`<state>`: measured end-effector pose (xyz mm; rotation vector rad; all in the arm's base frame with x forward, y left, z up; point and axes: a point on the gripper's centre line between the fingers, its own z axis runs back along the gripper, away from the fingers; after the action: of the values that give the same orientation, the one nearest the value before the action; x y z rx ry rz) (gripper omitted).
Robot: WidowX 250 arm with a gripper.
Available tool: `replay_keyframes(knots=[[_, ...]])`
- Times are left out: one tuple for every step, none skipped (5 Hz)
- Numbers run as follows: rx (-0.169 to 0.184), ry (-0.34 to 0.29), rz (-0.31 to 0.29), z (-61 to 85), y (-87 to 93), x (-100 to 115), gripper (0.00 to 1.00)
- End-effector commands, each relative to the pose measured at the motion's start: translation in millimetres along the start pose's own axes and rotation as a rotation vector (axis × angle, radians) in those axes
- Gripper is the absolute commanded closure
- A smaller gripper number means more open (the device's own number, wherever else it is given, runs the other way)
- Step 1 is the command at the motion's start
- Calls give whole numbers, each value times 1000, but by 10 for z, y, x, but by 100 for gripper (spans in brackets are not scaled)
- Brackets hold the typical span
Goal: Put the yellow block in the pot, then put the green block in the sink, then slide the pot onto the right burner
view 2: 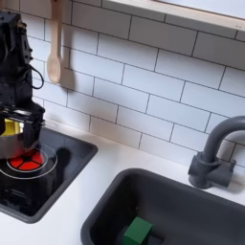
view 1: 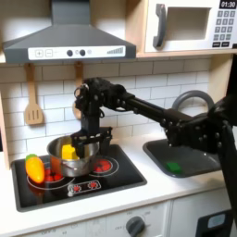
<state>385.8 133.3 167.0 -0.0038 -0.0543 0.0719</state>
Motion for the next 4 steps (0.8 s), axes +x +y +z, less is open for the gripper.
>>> replay_keyframes(knots=[[-18,-2,0,-59,6,20,0],[-26,-2,-2,-68,-1,4,0],[-26,-8,-2,-93,15,-1,71],[-39,-5,-8,-125,-29,0,100]])
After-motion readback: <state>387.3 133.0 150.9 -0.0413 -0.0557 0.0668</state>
